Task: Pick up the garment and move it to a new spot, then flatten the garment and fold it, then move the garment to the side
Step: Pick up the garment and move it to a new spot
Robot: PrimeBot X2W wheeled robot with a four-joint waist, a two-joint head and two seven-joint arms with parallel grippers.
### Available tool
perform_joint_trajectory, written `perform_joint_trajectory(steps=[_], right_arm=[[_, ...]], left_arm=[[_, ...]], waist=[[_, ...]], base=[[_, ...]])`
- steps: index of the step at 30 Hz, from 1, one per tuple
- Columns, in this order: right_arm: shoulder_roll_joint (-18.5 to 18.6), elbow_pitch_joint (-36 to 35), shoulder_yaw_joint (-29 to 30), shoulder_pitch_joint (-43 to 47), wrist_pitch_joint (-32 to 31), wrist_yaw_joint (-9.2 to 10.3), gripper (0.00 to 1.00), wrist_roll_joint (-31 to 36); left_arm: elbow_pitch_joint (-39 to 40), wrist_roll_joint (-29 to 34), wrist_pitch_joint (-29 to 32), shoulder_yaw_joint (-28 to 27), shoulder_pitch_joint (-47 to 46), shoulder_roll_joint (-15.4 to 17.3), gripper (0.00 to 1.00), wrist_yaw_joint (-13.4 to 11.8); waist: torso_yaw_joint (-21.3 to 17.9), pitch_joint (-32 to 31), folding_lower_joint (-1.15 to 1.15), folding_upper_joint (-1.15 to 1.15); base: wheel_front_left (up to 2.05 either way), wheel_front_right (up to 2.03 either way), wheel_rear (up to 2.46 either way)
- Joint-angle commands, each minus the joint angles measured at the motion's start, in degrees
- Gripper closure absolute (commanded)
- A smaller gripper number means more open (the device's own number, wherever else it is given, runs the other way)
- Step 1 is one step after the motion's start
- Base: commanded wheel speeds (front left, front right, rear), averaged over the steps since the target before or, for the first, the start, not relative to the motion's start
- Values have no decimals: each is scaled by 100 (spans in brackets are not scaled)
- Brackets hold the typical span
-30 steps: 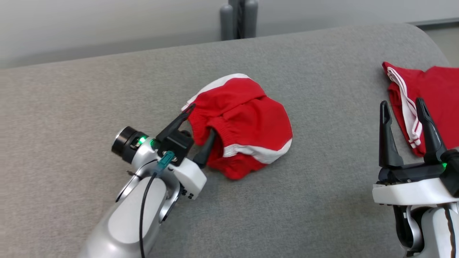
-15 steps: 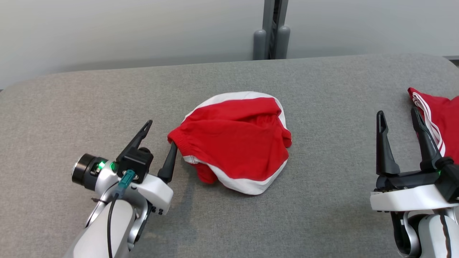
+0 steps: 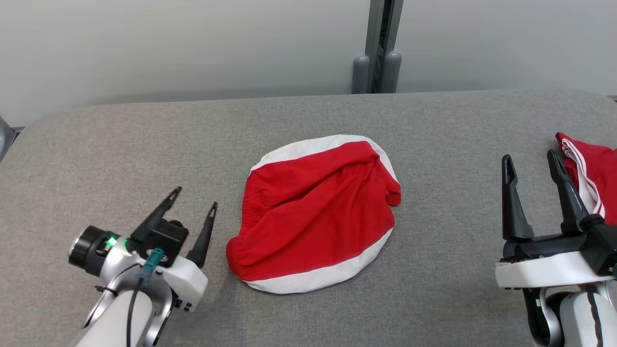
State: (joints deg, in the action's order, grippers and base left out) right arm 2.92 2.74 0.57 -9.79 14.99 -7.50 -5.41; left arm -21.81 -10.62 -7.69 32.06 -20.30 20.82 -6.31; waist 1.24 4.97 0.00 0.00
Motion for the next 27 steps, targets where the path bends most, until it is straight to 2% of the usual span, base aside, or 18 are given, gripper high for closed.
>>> perform_joint_trajectory(steps=[1,9,12,15,20,27], right_arm=[[35,-4,3,74,32,1,0,29],[30,-107,-65,155,32,2,0,-26],[28,-104,-120,210,31,2,0,-32],[53,-66,-225,233,32,1,0,-40],[92,-32,-297,231,32,2,0,-46],[112,39,-358,266,32,2,0,-37]], left_arm=[[139,-217,-147,-247,122,-52,0,-190],[931,-859,-711,-1078,696,-374,0,-702],[1155,-865,-741,-1272,872,-460,0,-833],[1706,-773,-748,-1631,1140,-698,0,-961],[2084,-504,-748,-1904,1625,-1061,0,-795],[1930,-279,-749,-2147,1968,-1447,0,-416]], waist=[[1,-22,0,0],[-4,-116,0,0],[3,-130,0,0],[25,-119,0,0],[61,-83,0,0],[106,-123,0,0]], base=[[0,0,0],[0,0,0],[0,0,0],[0,0,0],[0,0,0],[0,0,0]])
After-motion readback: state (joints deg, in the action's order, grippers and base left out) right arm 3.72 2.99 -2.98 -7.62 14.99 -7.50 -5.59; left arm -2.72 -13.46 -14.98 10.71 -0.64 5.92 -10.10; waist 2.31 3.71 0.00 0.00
